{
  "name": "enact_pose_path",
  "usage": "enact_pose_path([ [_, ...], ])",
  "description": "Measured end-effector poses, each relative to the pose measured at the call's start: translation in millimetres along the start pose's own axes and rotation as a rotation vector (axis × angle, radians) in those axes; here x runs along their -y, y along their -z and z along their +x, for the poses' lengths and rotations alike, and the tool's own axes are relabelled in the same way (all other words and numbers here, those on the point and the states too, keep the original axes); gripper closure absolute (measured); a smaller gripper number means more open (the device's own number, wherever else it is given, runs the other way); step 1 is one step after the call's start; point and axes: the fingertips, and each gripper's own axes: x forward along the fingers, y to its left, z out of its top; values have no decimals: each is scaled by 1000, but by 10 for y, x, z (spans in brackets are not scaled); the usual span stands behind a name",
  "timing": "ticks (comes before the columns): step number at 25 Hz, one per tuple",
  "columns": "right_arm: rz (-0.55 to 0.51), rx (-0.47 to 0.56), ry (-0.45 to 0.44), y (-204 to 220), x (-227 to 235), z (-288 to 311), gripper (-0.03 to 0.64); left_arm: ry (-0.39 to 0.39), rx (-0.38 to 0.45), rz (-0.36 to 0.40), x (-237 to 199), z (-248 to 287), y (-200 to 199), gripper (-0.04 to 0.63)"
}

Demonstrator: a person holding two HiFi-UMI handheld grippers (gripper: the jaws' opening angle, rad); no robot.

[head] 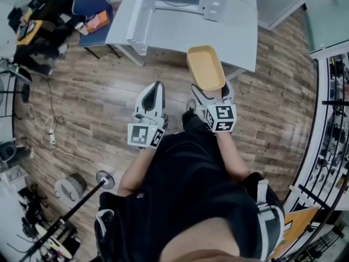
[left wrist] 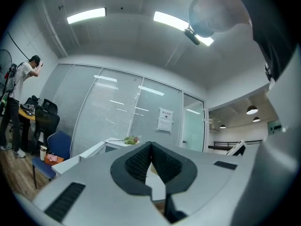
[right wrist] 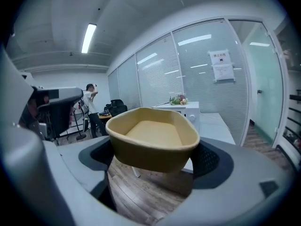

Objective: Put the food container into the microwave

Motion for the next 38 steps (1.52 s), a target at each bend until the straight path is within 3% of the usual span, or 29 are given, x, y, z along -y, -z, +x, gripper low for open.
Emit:
enact_pose_path([
  [6,-49,-20,-52,-347,514,1088,100,-32,27,5,-174,946,-90,572],
  [11,-63,-62,-45,-331,774,1977,100,-48,35,-4,-433,1478,-104,572],
  [19,-93,-120,-7,-240,1065,3810,100,-68,48,-37,-1173,2463,25,572],
  [25,-80,-149,47,-223,1424,5017,100,-106,12,-53,-1823,3141,219,572],
  [30,-63,-167,90,-168,1679,5681,100,-127,-1,-72,-2266,3510,263,572],
  [38,-52,-208,137,-86,1946,6202,100,-108,-27,-94,-2493,3799,313,572],
])
